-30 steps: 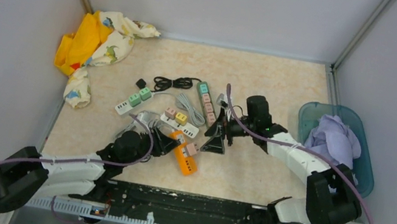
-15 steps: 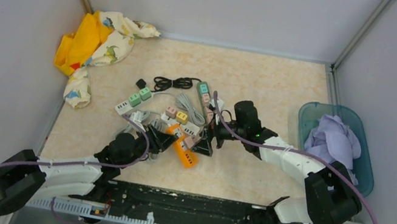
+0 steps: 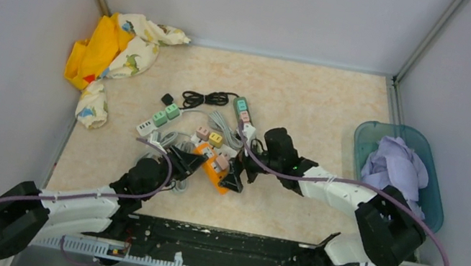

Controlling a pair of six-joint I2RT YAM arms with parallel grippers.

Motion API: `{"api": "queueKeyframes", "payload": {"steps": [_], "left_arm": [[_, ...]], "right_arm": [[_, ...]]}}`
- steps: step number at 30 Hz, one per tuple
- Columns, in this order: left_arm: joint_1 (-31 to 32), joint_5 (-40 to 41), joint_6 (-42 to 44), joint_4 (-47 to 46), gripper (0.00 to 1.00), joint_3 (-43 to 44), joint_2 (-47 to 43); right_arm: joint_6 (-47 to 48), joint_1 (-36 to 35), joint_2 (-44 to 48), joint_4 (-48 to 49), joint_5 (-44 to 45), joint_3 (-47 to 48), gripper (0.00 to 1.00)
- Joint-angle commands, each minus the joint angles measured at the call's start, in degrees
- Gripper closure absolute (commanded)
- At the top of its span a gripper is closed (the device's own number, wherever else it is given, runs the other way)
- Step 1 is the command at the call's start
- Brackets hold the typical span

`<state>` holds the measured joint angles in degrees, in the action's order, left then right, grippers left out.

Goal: Pull the plug off the socket
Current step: Pick up the socket from the center of the board.

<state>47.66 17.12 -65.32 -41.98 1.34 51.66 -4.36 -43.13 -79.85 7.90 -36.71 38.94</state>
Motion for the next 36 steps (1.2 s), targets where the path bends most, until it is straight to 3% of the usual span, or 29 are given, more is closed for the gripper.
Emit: {"api": "queueKeyframes", "payload": {"steps": [1,10,15,19,20,21,23,24,26,31,36], "left_arm": [[0.33,1.74,-3.77,-2.62,1.00,1.26,-1.01],[0.48,1.07,-4.90,-5.13,1.00,1.29,-1.60],[0.63,0.89,-5.12,-4.74,1.00,1.29,-1.94],[0.66,0.48,-5.68,-3.27,0.99,1.36,-1.81],[0.64,0.27,-5.58,-2.94,0.93,1.31,-1.82],[0.68,-0.08,-5.45,-2.70,0.81,1.23,-1.98],[0.68,-0.98,-4.84,-1.92,0.43,0.99,-2.72],[0.63,-1.54,-3.95,-1.39,0.30,0.90,-3.58],[0.68,-3.39,-0.14,1.01,0.17,0.93,-6.57],[0.55,-8.03,13.02,16.47,0.01,2.59,-20.63],[0.49,-11.26,25.96,30.21,0.01,3.38,-38.61]], "right_arm": [[-1.20,-2.02,-1.25,4.70,1.42,-0.29,0.01],[-4.30,-4.06,-3.58,6.80,5.59,0.51,0.15],[-4.02,-4.07,-3.82,6.79,5.24,1.05,0.37],[-2.56,-4.07,-3.67,5.47,5.36,1.75,0.67],[-2.05,-4.11,-3.58,4.89,5.57,2.02,0.72],[-1.39,-3.88,-3.44,4.32,5.48,2.23,0.77],[-0.14,-3.24,-3.09,3.40,4.27,2.49,0.83],[0.91,-2.82,-2.73,2.68,3.38,2.66,0.85],[4.19,-1.75,-1.73,0.59,1.23,3.08,0.88],[23.61,3.20,1.17,-13.16,-8.58,5.84,0.89],[42.59,3.52,2.85,-26.53,-1.74,6.91,0.93]]}}
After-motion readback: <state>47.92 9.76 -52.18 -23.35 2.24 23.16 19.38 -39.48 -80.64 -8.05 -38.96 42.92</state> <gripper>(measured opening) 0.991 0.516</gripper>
